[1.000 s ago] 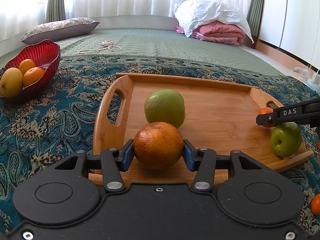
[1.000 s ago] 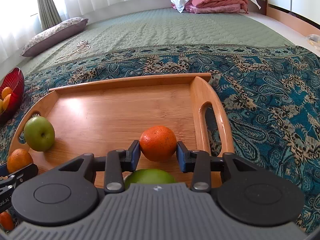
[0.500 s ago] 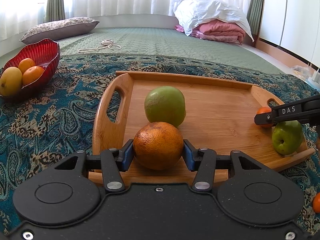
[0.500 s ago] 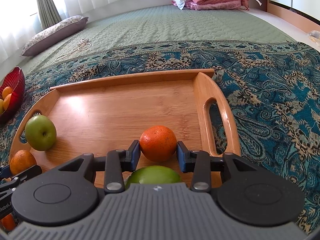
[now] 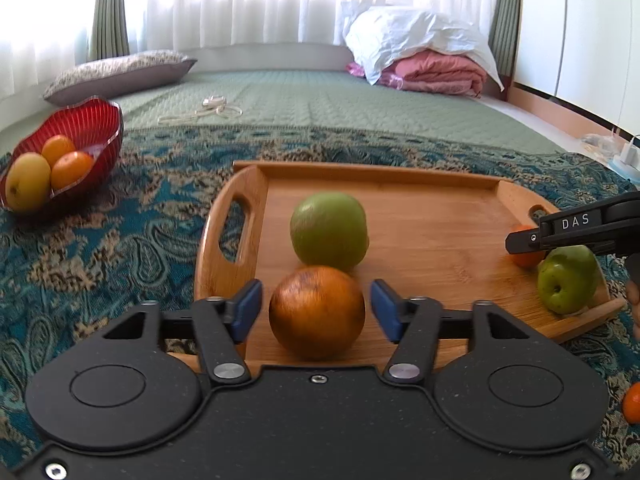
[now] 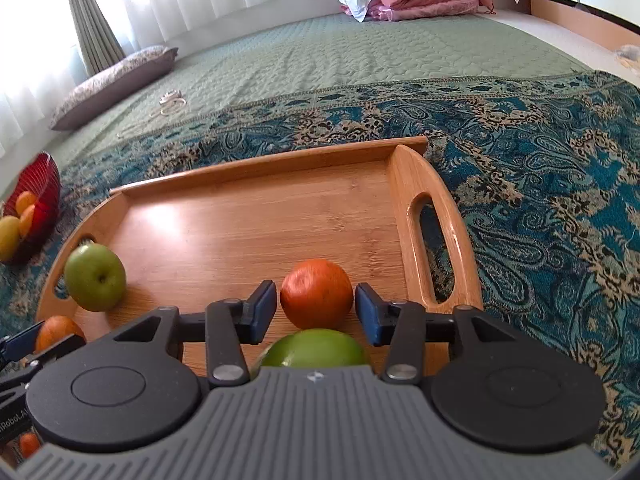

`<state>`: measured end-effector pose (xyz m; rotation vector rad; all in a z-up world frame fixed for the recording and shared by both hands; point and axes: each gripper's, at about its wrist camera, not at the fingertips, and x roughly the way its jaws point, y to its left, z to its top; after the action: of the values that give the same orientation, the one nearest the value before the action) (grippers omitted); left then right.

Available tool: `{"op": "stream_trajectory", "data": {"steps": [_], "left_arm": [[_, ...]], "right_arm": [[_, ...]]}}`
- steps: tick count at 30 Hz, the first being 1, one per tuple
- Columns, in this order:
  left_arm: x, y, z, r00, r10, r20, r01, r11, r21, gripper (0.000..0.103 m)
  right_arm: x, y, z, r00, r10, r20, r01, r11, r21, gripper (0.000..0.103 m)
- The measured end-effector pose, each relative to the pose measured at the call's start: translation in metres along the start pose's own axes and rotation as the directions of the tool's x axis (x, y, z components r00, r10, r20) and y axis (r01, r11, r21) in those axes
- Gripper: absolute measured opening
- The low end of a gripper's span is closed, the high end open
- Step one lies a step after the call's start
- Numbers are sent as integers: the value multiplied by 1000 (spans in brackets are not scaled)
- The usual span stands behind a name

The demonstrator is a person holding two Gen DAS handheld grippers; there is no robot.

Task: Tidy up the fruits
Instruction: 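Open the left tool to set the orange on the tray while the right tool releases the tangerine, then withdraw both open tools from the tray toward the tangerines on the bedspread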

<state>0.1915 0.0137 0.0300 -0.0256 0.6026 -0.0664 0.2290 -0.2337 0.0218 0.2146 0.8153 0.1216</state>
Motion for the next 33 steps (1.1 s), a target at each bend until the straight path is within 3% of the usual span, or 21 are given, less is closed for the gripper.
{"op": "stream_trajectory", "data": {"steps": [6, 12, 19, 33], "left_arm": [[-22, 1, -1, 999, -12, 42, 11, 1000, 14, 81], [-48, 5, -11, 996, -16, 84, 14, 999, 29, 91], [-69, 10, -29, 995, -5, 96, 1, 999, 44, 94], [-73, 25, -65, 997, 12, 72, -11, 1000, -16, 97]], "right_arm": [[-22, -2, -7, 998, 18, 61, -17, 1000, -18, 78], [-51, -1, -25, 990, 46, 130, -38, 997, -60, 89], [-75, 2, -51, 984, 56, 170, -37, 993, -110, 90], [-96, 21, -105, 972, 28, 234, 39, 960, -276, 97]]}}
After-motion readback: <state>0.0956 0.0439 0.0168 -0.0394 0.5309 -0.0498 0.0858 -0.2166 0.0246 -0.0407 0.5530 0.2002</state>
